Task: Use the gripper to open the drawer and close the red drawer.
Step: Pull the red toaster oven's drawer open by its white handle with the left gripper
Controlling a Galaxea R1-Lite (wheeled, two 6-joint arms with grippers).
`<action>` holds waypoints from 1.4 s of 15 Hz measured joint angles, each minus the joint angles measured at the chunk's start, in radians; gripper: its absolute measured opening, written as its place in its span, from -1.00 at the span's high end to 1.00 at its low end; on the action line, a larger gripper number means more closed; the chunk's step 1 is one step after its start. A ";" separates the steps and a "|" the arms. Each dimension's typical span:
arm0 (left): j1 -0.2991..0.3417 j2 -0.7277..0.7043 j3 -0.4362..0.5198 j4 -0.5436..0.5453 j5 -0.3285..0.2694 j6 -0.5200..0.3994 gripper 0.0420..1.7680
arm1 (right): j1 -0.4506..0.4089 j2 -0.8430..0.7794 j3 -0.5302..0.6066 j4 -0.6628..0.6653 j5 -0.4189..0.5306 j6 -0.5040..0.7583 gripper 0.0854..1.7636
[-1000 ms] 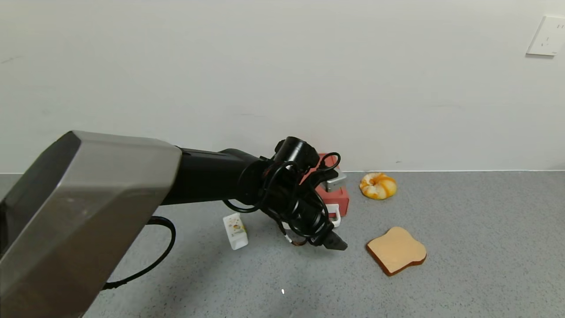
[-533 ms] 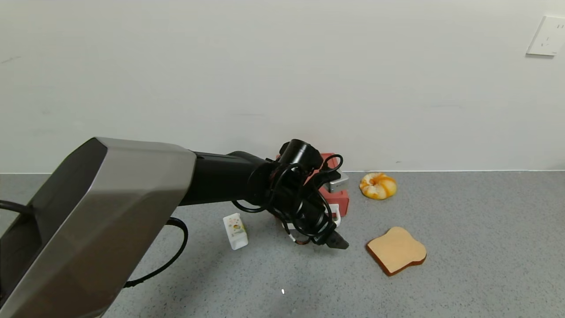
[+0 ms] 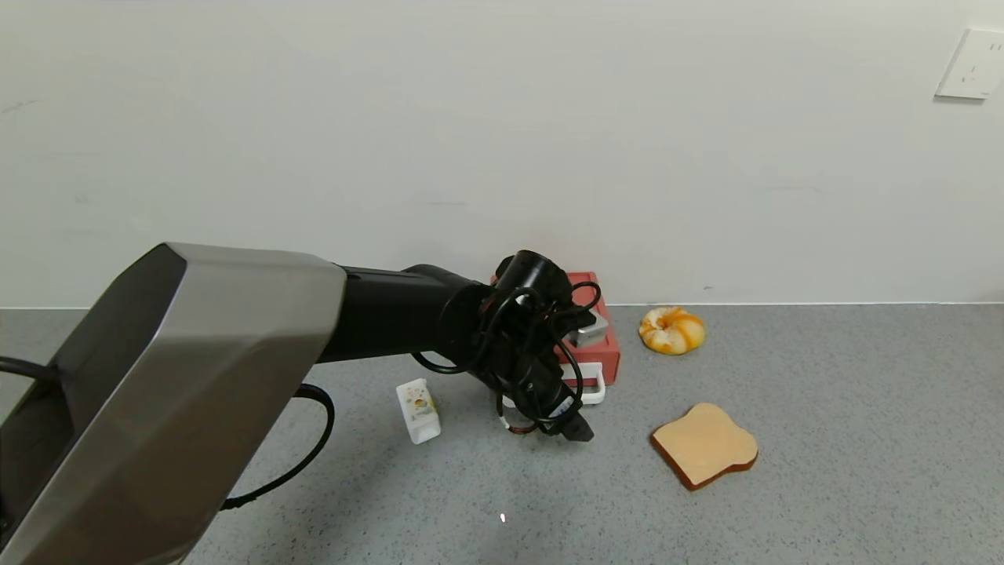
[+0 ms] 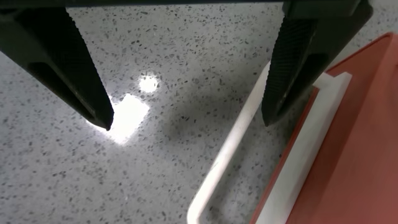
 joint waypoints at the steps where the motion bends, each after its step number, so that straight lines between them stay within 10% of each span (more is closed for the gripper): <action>1: 0.001 0.004 -0.001 0.003 0.012 0.000 -0.94 | 0.000 0.000 0.000 0.000 0.000 0.000 -0.98; 21: 0.011 0.063 -0.040 0.061 0.078 -0.007 -0.94 | 0.000 0.000 0.000 0.000 -0.001 0.000 -0.98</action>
